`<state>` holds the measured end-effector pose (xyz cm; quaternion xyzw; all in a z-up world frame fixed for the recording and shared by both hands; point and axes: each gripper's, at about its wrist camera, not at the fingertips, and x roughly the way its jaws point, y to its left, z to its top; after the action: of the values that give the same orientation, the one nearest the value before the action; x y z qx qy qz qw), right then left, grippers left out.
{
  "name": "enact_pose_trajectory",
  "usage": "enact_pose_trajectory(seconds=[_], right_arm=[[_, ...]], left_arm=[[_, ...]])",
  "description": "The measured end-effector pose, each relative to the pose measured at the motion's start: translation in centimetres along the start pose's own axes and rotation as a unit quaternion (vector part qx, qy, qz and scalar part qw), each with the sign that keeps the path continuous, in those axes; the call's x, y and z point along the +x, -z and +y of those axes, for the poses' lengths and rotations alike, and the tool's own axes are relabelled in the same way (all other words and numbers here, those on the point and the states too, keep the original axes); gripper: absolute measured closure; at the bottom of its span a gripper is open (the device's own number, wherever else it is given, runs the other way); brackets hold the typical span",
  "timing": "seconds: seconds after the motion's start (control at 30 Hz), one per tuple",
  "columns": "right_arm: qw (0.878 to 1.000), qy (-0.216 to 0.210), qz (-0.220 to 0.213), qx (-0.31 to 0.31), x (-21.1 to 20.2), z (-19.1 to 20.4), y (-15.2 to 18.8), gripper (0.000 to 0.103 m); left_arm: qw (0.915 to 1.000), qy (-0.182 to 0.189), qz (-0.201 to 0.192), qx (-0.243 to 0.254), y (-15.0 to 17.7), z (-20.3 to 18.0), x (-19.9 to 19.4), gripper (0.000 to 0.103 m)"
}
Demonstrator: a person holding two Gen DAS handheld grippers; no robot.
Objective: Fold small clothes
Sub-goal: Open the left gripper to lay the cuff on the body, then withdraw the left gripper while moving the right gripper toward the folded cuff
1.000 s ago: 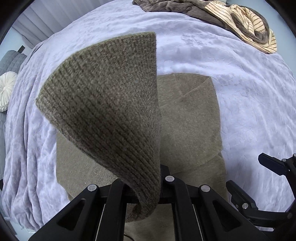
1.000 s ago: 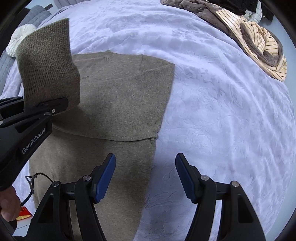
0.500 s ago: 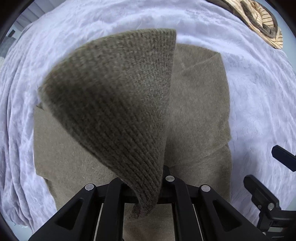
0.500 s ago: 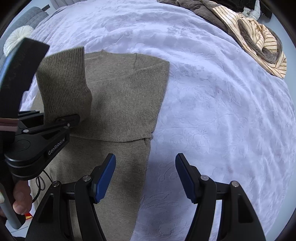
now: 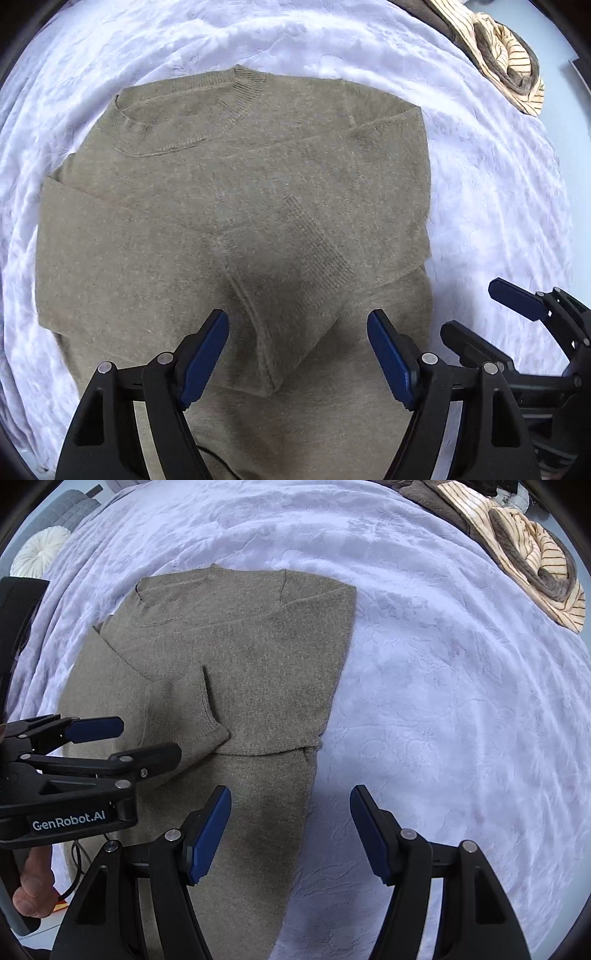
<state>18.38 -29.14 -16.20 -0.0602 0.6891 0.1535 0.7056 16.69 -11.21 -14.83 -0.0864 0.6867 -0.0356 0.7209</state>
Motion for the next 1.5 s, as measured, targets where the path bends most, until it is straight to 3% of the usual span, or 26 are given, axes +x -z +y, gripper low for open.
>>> enact_pose_trajectory(seconds=[0.17,0.3,0.4,0.5,0.57,0.67,0.7,0.77,1.03,1.17,1.33,1.5], right_arm=[[0.997,-0.066,-0.005,0.029,-0.1,-0.4,0.2,0.033],[0.993,-0.109,-0.008,0.055,-0.1,-0.2,-0.4,0.033],[0.994,-0.096,-0.011,0.051,0.0,0.5,-1.1,0.033],[0.995,-0.086,-0.012,0.044,-0.4,0.7,-1.2,0.033],[0.996,-0.078,-0.012,0.042,-0.7,0.4,-1.0,0.033],[0.997,-0.068,-0.010,0.045,-0.8,-0.4,-0.5,0.033],[0.996,-0.066,-0.010,0.051,-0.8,-0.8,-0.2,0.033],[0.994,-0.079,-0.013,0.074,-1.0,-2.1,0.2,0.031],[0.991,-0.072,0.005,0.109,0.2,-4.2,1.2,0.031],[0.987,-0.108,0.010,0.117,0.5,-4.2,1.4,0.031],[0.975,-0.169,0.039,0.137,3.1,-4.2,2.1,0.031],[0.983,-0.144,0.044,0.109,5.1,-3.0,2.9,0.034]], left_arm=[[0.9993,0.035,-0.003,0.009,2.1,2.3,-1.0,0.025],[0.9965,0.077,-0.017,-0.028,3.1,4.6,-1.8,0.025],[0.9911,0.093,-0.004,-0.095,2.9,5.7,-0.5,0.025],[0.9767,0.160,0.030,-0.140,1.8,5.9,2.4,0.025],[0.9707,0.192,0.050,-0.135,1.8,4.9,3.8,0.025],[0.9721,0.216,0.058,-0.070,2.2,1.7,3.2,0.029],[0.9760,0.206,0.054,-0.045,2.6,0.9,2.4,0.030],[0.9748,0.216,0.055,-0.015,3.5,0.5,1.6,0.029],[0.9748,0.208,0.079,0.002,6.5,1.2,2.1,0.029],[0.9775,0.198,0.072,0.016,6.9,0.9,1.5,0.029],[0.9871,0.143,0.070,0.016,7.6,2.2,1.5,0.029],[0.9941,0.090,0.055,0.025,8.7,3.5,1.0,0.029]])
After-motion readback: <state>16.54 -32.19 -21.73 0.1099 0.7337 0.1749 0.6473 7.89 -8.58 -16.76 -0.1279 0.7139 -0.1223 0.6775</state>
